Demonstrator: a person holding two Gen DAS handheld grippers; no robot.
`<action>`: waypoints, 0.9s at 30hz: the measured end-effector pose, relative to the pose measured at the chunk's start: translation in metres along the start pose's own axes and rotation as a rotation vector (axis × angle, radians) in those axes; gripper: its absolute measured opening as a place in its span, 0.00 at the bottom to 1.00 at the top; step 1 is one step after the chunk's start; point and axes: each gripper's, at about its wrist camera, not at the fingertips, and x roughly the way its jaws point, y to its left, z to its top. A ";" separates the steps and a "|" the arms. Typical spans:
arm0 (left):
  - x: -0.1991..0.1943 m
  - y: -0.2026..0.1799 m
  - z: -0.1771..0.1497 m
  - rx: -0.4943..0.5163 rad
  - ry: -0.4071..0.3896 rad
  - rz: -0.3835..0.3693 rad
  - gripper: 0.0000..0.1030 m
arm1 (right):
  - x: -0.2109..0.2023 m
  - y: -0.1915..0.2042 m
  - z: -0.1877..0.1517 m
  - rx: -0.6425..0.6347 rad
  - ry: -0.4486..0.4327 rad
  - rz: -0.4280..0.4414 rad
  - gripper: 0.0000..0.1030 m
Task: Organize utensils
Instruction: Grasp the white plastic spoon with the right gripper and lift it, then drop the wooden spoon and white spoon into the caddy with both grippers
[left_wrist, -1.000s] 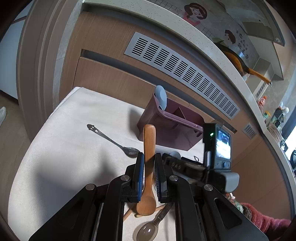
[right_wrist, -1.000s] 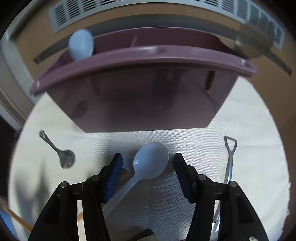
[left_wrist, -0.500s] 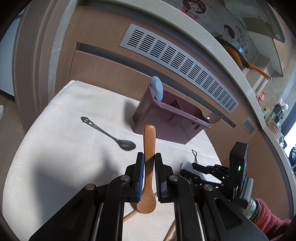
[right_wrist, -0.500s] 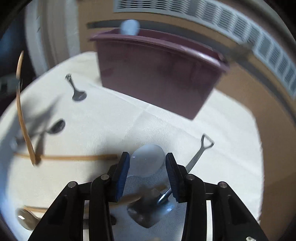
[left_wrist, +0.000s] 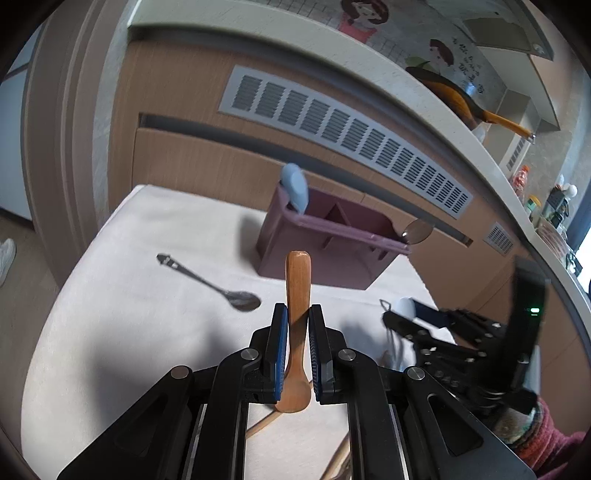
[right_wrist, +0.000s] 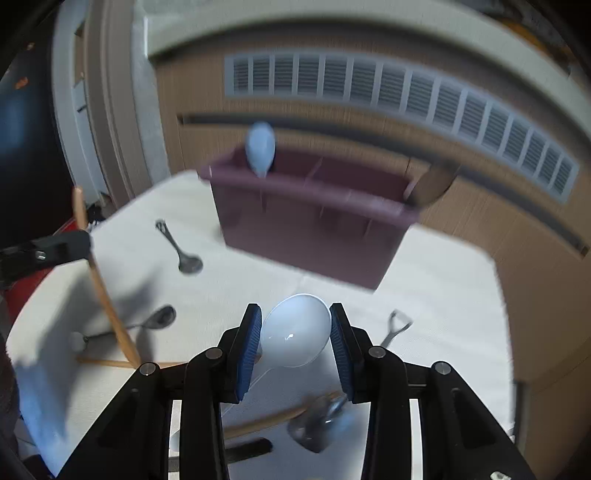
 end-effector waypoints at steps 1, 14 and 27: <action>-0.003 -0.005 0.005 0.010 -0.012 -0.004 0.11 | -0.013 -0.005 0.002 -0.001 -0.022 -0.005 0.34; -0.009 -0.082 0.155 0.222 -0.323 -0.045 0.11 | -0.065 -0.052 0.155 -0.082 -0.376 -0.275 0.34; 0.111 -0.036 0.140 0.121 -0.127 -0.053 0.16 | 0.052 -0.045 0.124 -0.228 -0.156 -0.337 0.35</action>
